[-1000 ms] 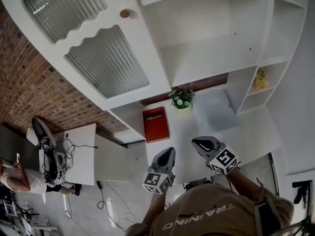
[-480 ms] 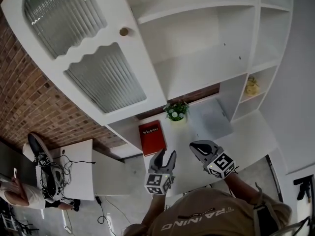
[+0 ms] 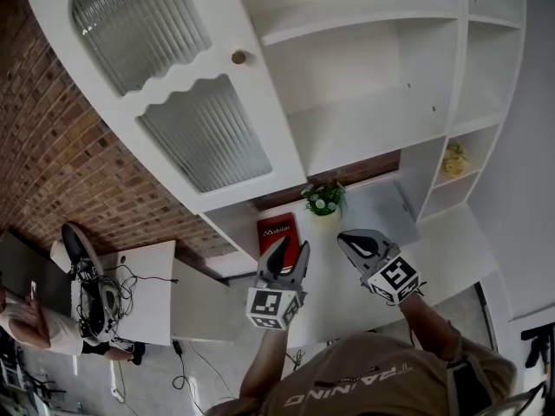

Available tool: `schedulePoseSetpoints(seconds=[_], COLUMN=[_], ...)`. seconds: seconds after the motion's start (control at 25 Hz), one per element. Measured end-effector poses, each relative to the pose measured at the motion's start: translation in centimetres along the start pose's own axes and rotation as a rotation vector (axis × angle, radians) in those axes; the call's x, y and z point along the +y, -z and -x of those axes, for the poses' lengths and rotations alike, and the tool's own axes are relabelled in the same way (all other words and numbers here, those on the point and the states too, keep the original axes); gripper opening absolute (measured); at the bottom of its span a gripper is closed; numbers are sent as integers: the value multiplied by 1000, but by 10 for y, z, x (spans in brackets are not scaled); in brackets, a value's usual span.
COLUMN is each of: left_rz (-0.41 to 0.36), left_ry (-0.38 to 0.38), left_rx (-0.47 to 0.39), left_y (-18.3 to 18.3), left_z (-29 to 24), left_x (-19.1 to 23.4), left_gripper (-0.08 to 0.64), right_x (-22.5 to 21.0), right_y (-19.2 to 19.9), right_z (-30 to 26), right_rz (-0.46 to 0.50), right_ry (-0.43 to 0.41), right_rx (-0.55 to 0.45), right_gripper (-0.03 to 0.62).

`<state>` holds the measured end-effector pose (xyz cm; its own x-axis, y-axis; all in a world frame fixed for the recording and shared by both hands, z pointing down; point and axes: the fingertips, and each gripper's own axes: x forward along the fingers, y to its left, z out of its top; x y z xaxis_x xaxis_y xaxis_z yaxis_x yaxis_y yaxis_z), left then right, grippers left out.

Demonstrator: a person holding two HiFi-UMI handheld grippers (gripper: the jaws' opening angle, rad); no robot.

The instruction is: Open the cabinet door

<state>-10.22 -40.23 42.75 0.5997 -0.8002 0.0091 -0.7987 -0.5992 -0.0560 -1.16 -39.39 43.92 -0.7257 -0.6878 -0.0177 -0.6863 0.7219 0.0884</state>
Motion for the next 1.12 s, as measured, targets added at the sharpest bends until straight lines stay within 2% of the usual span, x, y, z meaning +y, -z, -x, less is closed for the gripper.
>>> schedulePoseSetpoints(seconds=[0.2, 0.36, 0.72, 0.88, 1.12], left_rz=[-107, -151, -282, -347, -443], left_ry=[-17, -24, -30, -37, -94], left_rx=[-101, -156, -335, -388, -449], left_y=[-66, -107, -224, -267, -329], left_z=[-16, -29, -38, -38, -45], left_x=[8, 13, 10, 11, 20], left_gripper=[163, 162, 161, 161, 155], right_x=[-5, -17, -29, -27, -25], right_y=[-44, -72, -156, -187, -223], right_z=[-12, -20, -33, -36, -38], right_rz=[85, 98, 218, 269, 326], right_ry=[-26, -25, -18, -20, -9], right_rx=[-34, -53, -134, -180, -232], right_gripper=[12, 12, 12, 12, 12])
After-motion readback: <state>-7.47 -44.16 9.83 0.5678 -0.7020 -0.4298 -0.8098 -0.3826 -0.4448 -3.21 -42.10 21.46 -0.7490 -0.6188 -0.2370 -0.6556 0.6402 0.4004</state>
